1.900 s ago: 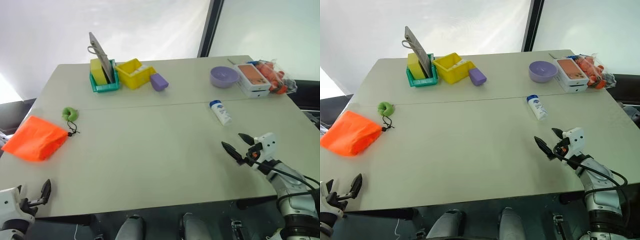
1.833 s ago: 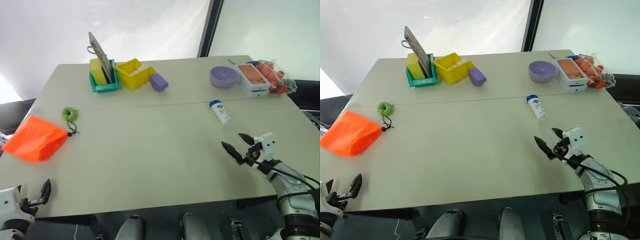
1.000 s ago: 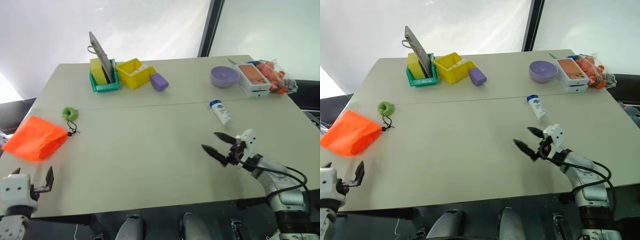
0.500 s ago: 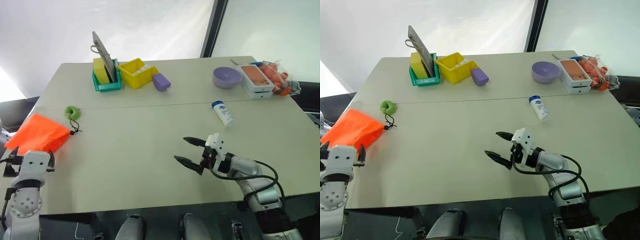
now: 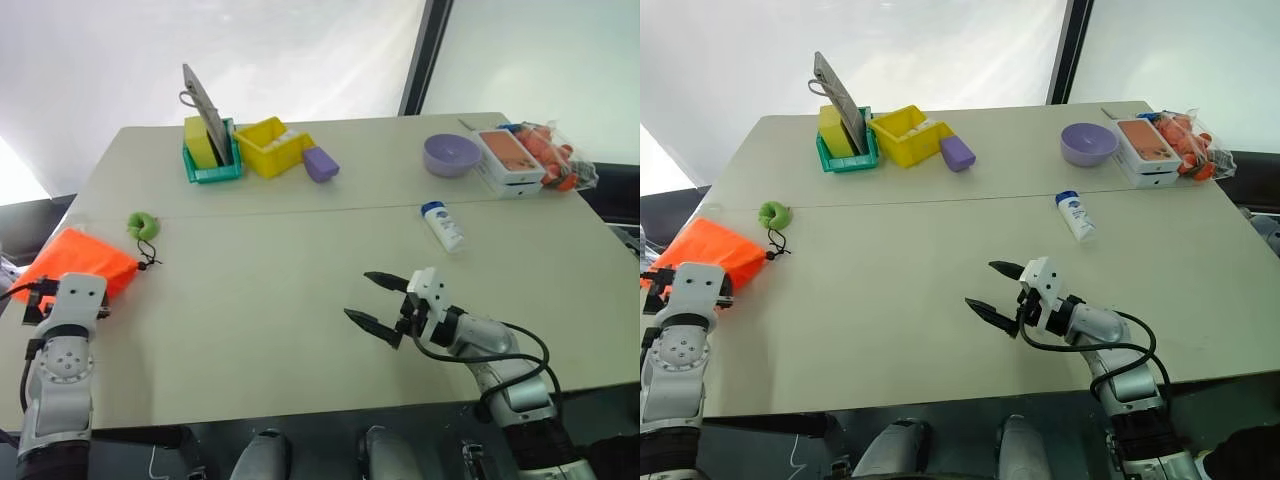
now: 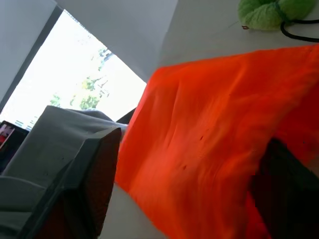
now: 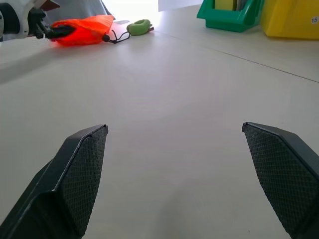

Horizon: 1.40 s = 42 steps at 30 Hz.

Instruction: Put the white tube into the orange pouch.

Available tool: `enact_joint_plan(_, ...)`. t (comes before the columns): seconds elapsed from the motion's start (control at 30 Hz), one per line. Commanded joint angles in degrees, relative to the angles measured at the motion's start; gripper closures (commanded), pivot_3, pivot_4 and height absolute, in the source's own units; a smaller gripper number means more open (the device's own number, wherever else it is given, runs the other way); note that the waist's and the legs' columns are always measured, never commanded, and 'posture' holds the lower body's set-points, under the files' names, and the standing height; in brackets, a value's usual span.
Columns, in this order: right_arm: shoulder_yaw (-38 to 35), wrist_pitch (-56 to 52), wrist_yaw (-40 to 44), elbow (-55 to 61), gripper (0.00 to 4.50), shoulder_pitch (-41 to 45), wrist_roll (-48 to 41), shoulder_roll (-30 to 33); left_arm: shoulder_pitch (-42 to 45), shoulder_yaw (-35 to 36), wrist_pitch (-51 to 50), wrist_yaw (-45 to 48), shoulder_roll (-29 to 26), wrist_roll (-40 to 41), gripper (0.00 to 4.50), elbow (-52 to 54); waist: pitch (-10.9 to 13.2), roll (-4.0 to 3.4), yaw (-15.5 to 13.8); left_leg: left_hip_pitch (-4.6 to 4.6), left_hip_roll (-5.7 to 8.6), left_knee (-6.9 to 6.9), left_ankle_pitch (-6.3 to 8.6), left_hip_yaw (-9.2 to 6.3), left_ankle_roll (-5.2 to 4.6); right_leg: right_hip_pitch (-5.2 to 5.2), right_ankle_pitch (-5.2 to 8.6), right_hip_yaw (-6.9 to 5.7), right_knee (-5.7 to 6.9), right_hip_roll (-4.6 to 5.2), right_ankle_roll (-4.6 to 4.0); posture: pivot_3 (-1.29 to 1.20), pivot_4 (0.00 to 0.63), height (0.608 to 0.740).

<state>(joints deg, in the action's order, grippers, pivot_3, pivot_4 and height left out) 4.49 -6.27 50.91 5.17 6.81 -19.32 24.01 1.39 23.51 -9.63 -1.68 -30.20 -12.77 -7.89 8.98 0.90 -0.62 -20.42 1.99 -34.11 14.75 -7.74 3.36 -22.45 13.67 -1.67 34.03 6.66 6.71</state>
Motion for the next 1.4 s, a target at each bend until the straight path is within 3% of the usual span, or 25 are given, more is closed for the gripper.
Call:
enact_joint_plan(0.03,-0.39,1.59,-0.23,1.26,0.00,0.17,0.00,-0.15,0.52,1.80,-1.40,-1.39,-0.47,1.06,2.85,0.90,0.00,0.00,0.01,0.00,0.00,0.00,0.00,0.00,0.00,0.00,0.00,0.00,0.01,0.00,0.00,0.00,0.150,0.740)
enact_joint_plan(0.13,-0.52,1.84,-0.32,1.14,0.00,0.15,0.08,-0.02,0.30,1.59,-2.39,-1.73,-0.52,1.39,4.37,1.78,0.00,0.00,-0.01,0.01,0.00,0.00,0.00,-0.01,0.01,0.00,0.00,0.00,0.01,0.00,0.00,0.00,0.150,0.740)
enact_joint_plan(0.17,-0.53,1.90,-0.34,1.14,0.00,0.10,0.13,0.01,0.32,1.51,-2.74,-1.74,-0.45,1.58,4.47,2.18,0.00,0.01,-0.02,0.01,0.00,0.00,-0.01,-0.01,0.01,0.01,0.00,0.00,0.01,0.00,0.00,0.00,0.150,0.740)
enact_joint_plan(0.43,-2.78,2.96,-2.93,-1.16,0.00,1.31,1.28,0.37,1.98,-1.28,-1.85,2.08,1.69,5.81,4.47,9.25,-0.02,0.04,-0.14,0.00,0.00,-0.01,-0.02,-0.02,0.03,0.02,0.00,0.00,0.01,0.00,0.00,0.00,0.150,0.740)
enact_joint_plan(0.77,-11.44,5.25,-10.90,-10.59,0.00,6.19,2.50,1.90,10.42,-15.26,-7.96,10.41,7.35,7.90,4.47,20.06,-0.01,0.04,-0.08,-0.02,0.03,-0.05,-0.08,-0.01,0.09,0.07,-0.02,0.02,0.00,0.01,-0.01,0.00,0.150,0.740)
enact_joint_plan(0.97,-14.15,8.12,-12.83,-14.84,0.00,7.94,3.28,2.49,19.47,-27.79,-13.29,15.19,14.58,8.54,4.47,24.58,0.01,0.03,-0.07,-0.01,0.05,-0.08,-0.09,0.00,0.08,0.13,-0.02,0.02,0.00,0.00,0.03,0.00,0.150,0.740)
enact_joint_plan(1.1,-15.09,9.42,-15.06,-18.52,0.00,9.13,5.14,3.70,22.44,-31.94,-18.48,19.02,18.29,11.89,4.47,29.45,0.02,0.03,0.00,-0.01,0.07,-0.13,-0.10,0.01,0.08,0.17,-0.01,0.04,-0.01,0.00,0.06,0.00,0.150,0.740)
enact_joint_plan(1.4,-14.60,6.08,-23.03,-30.13,0.00,16.30,9.81,4.10,11.71,-27.10,-25.23,27.42,8.61,17.86,4.47,39.53,0.11,-0.22,1.88,0.09,-0.02,-0.03,-0.11,0.04,0.05,0.12,-0.01,0.13,0.09,-0.13,0.04,0.00,0.150,0.740)
